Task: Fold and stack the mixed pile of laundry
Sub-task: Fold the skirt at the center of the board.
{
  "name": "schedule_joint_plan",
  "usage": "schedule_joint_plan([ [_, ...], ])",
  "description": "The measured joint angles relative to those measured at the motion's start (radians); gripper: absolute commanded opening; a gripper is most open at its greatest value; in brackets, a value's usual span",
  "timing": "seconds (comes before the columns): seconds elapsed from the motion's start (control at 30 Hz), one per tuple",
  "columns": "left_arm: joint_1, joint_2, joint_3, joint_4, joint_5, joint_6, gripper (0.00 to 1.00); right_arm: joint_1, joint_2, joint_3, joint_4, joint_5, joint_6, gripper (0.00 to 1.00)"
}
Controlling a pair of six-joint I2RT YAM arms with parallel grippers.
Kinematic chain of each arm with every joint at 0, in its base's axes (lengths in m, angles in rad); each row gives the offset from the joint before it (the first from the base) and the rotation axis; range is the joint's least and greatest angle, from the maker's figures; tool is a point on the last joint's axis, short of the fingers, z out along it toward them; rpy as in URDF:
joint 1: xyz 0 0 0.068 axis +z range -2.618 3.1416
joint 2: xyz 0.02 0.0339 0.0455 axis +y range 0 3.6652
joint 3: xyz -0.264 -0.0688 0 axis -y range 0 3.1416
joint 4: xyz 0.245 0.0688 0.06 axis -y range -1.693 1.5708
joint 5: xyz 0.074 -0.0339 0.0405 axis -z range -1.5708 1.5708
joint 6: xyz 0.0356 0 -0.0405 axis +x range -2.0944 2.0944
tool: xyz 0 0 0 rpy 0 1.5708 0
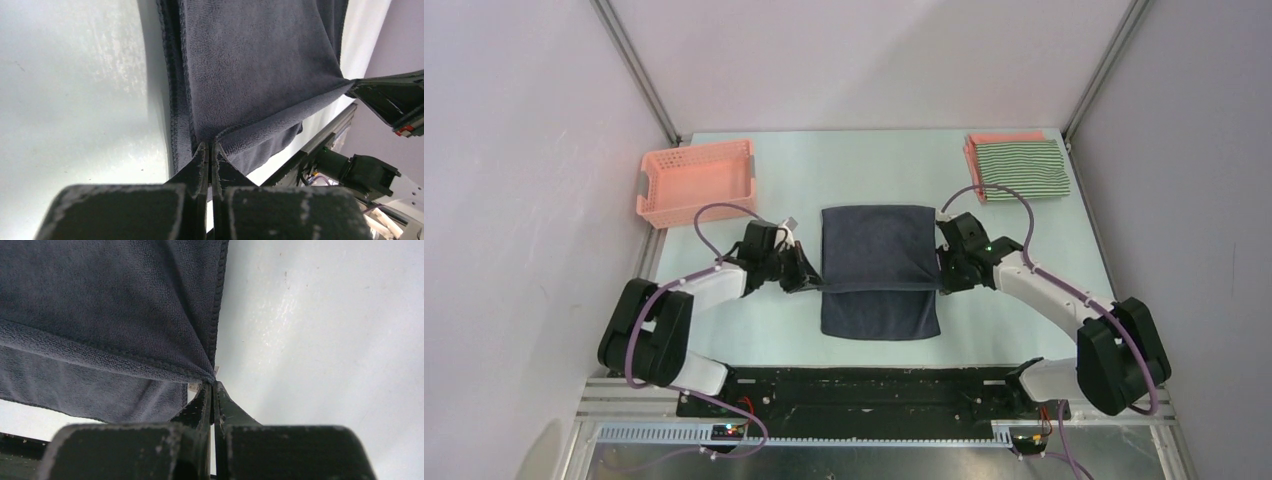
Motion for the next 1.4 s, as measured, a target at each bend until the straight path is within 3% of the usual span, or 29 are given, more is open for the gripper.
schedule_joint_plan([
  [0.2,-0.002,-0.024,0.024,-0.039,-0.040,0.000,0.00,0.002,-0.037,0.011,-0.022,0.023,0.021,0.00],
  [0.53,-0.070,-0.267,0.037,-0.100,-0.130,-0.006,0.00,0.080,-0.163,0.041,-0.102,0.008,0.082,0.00],
  [0.83,-0.132,-0.201,-0.148,-0.093,-0.152,-0.035,0.00,0.114,-0.093,-0.101,-0.101,-0.007,0.198,0.00],
  [1.4,-0.137,-0.151,-0.185,-0.006,-0.147,-0.035,0.00,0.142,-0.013,-0.123,-0.053,0.028,0.212,0.00],
])
